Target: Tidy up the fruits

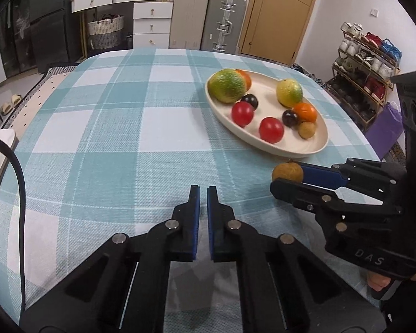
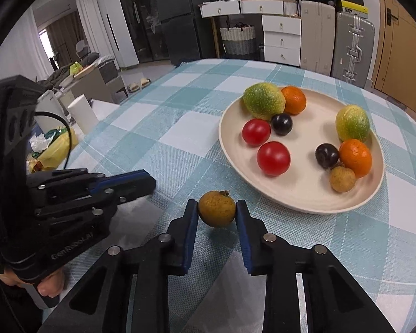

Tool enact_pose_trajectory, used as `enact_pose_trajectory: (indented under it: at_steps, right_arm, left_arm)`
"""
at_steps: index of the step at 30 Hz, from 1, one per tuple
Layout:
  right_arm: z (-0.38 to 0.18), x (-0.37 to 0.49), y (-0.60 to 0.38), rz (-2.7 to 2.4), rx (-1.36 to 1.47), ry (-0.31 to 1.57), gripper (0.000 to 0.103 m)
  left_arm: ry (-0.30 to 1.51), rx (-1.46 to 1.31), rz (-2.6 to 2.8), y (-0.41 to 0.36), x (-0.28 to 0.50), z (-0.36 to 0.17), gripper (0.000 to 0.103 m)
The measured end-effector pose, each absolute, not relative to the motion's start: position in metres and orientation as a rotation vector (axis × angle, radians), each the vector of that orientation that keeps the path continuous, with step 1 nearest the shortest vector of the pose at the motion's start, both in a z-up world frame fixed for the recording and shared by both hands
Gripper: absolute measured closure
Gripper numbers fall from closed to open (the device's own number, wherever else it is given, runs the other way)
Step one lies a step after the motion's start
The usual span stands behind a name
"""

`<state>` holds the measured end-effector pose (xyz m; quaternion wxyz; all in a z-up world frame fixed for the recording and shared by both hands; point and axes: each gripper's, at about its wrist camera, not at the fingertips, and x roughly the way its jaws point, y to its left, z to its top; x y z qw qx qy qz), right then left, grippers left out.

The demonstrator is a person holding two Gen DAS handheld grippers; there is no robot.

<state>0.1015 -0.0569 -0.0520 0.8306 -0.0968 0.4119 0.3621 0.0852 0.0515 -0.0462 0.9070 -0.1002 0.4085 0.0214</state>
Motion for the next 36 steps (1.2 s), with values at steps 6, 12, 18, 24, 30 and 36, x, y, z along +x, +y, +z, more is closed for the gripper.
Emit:
enact_pose_trajectory:
  at_steps: [6,12,18,24,30,36]
  right_arm:
    - [-0.034,0.107,-0.079,0.723,-0.144,0.816,0.075]
    - [-0.034,0.129,-0.097,0.659,-0.117,0.82,0.075]
    - [-0.044,0.145,-0.098,0.623,-0.128,0.832,0.075]
    - [-0.042,0.141,-0.108,0.614,-0.105,0.815,0.064]
    - [-0.037,0.13,-0.123,0.591,-0.082,0.779,0.05]
    - [-0.031,0.118,-0.138,0.592,-0.059,0.727,0.015]
  left_arm:
    - [0.827,-0.198,-0.009,0.038,0.102,-0.039,0.1]
    - [0.812,-0.22,-0.049,0.028,0.126,-0.032,0.1]
    - [0.799,-0.191,-0.079,0.012,0.15,-0.031,0.1]
    - [0.783,-0.167,-0.086,0.008,0.152,-0.028,0.099]
    - [0.759,-0.132,-0.073,0.007,0.14,-0.023,0.054]
    - [0.676,-0.137,-0.049,0.014,0.12,-0.009,0.02]
